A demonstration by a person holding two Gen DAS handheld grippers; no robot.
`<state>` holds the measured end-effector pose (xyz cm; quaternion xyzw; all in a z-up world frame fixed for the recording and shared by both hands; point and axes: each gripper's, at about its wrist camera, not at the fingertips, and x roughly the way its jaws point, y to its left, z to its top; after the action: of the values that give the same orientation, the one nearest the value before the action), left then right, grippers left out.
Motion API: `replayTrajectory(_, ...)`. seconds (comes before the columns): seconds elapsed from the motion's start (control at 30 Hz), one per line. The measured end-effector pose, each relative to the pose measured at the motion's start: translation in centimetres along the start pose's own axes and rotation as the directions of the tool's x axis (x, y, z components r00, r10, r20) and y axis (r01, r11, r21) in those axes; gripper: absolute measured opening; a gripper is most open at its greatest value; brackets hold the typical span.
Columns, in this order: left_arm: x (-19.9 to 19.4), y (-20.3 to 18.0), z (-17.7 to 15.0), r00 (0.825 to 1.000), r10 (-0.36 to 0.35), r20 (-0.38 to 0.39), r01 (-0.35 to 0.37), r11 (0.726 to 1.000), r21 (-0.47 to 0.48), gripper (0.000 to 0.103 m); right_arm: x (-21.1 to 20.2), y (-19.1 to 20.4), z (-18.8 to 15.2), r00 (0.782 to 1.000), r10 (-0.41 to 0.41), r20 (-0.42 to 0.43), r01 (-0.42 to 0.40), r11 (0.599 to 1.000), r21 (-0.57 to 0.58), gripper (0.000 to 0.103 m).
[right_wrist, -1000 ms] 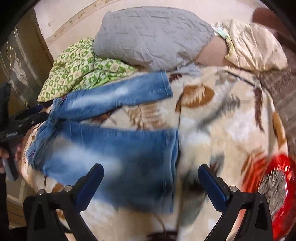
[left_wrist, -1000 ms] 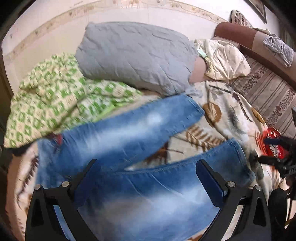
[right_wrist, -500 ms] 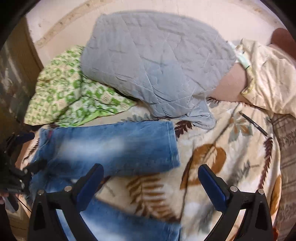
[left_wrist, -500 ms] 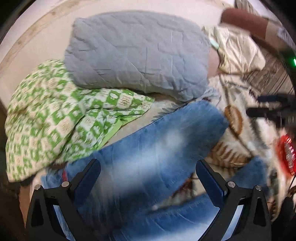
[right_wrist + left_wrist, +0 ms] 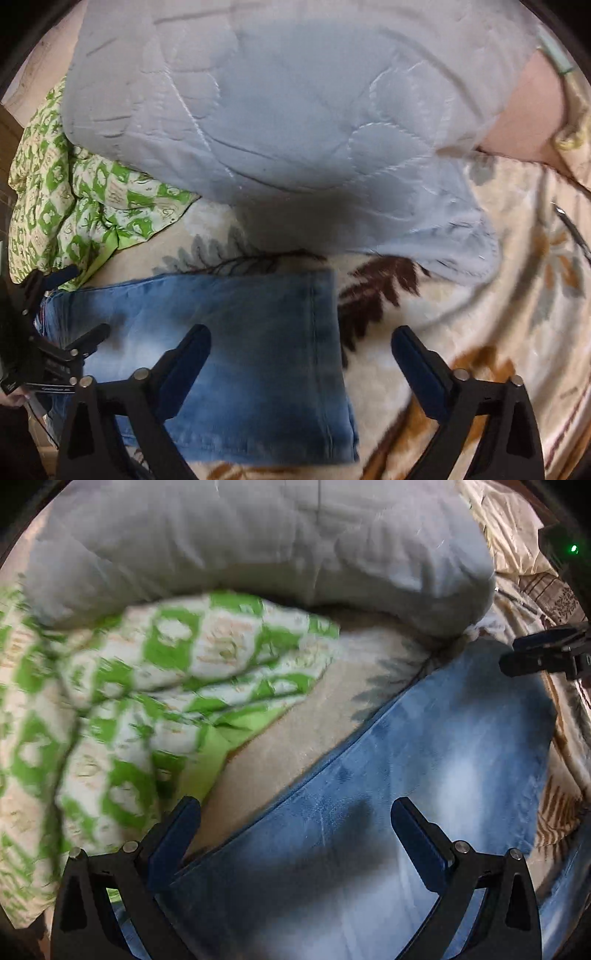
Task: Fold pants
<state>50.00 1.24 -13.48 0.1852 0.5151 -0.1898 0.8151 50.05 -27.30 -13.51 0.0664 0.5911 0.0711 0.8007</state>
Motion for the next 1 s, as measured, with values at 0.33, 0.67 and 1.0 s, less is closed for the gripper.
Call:
replayTrajectory(0.33, 0.2, -1.7, -0.3, 0.998, -0.067, -0.011, 0.067, 0.997, 0.041, 0.007, 1.0, 1.8, -0.1, 0.999, -0.012, 0.03, 0.016, 0.993, -0.116, 0.018)
replayTrajectory(0.67, -4.6, -4.3, -2.4, 0.994, -0.027, 0.104, 0.016, 0.994, 0.11, 0.006, -1.4, 2.1, -1.4, 0.996, 0.014, 0.091, 0.0, 0.988, -0.155, 0.018)
replayTrajectory(1.0, -18.8, -9.4, -11.5, 0.947, -0.059, 0.316, -0.003, 0.982, 0.191, 0.006, -12.8, 1.9, -11.4, 0.948, 0.13, 0.29, -0.044, 0.958, -0.283, 0.017)
